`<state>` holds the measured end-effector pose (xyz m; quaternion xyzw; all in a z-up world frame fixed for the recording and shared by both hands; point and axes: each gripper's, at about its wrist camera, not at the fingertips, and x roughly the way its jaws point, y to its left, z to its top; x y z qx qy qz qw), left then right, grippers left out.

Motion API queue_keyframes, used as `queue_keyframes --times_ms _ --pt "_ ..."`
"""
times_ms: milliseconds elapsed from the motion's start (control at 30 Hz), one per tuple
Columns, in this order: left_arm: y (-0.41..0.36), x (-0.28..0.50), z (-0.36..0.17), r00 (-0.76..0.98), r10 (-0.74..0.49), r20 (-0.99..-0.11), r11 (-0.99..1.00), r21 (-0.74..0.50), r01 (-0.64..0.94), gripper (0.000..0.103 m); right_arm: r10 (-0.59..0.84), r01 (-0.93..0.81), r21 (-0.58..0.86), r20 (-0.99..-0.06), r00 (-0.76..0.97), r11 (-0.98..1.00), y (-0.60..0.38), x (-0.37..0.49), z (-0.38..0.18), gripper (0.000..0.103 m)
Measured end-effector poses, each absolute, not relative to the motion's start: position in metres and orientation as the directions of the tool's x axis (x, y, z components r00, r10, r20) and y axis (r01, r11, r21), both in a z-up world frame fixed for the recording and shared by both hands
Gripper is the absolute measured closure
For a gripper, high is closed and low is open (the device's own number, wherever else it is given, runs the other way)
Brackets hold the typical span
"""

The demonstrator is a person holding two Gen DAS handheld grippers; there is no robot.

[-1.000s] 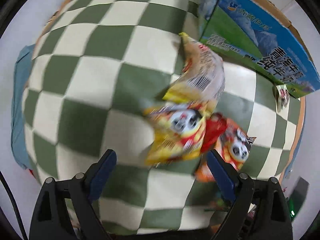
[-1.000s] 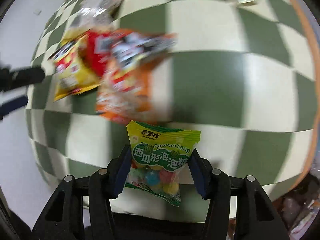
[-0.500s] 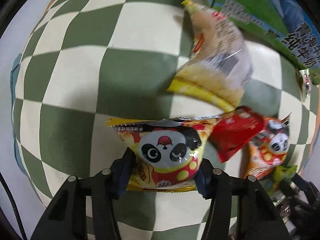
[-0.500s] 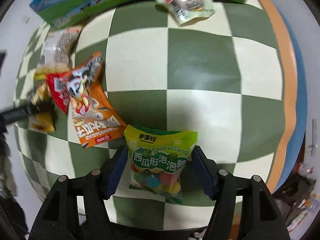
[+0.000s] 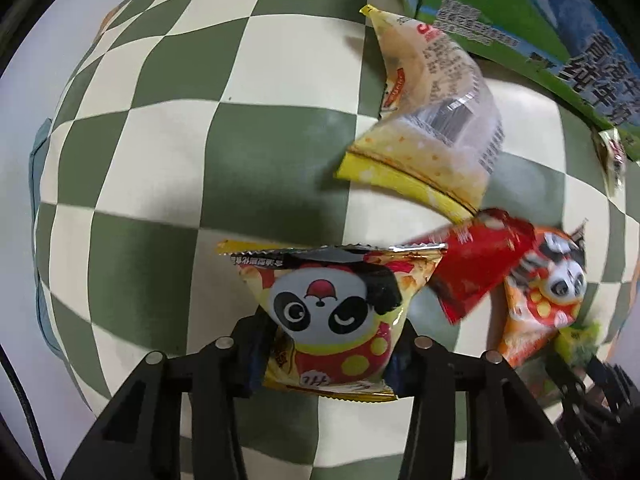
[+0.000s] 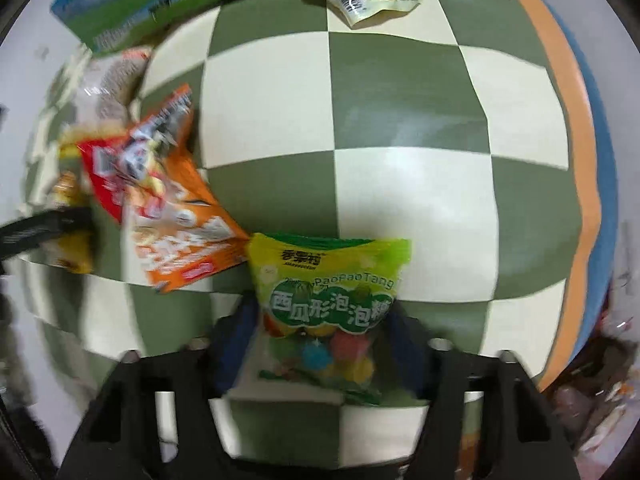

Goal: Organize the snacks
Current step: 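Carry both packets into the box and open both tools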

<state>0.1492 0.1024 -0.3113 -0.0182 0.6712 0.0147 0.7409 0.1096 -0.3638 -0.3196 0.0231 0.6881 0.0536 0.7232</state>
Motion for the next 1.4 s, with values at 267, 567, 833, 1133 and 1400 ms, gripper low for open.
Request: queue_keyframes --times_ms 267,567,833,1133,1400 --pt "0.093 0.099 -0.282 0.095 -0.080 -0.992 0.994 -0.087 -0.069 0.063 0.179 -0.079 0.172 -0.981 0.081 0.982 -0.369 0.093 -0.294 0.052" --pt "0.041 0.153 -0.157 0.244 -0.273 -0.931 0.960 -0.278 0.014 0.063 0.386 -0.111 0.371 -0.899 0.206 0.922 -0.393 0.158 -0.177 0.052" --pt "0.011 0.290 -0.113 0.301 -0.273 -0.914 0.962 -0.267 0.061 0.063 0.419 -0.234 0.353 -0.829 0.370 0.906 -0.388 0.285 -0.096 0.052" --pt "0.023 0.372 -0.184 0.114 -0.094 -0.989 0.996 -0.093 0.009 0.063 0.422 -0.221 0.372 -0.870 0.255 0.901 -0.364 0.387 -0.143 0.052" --pt "0.034 0.377 -0.225 0.006 -0.059 -0.998 0.998 -0.059 -0.018 0.062 0.462 -0.212 0.435 -0.881 0.098 0.875 -0.330 0.401 -0.212 0.052"
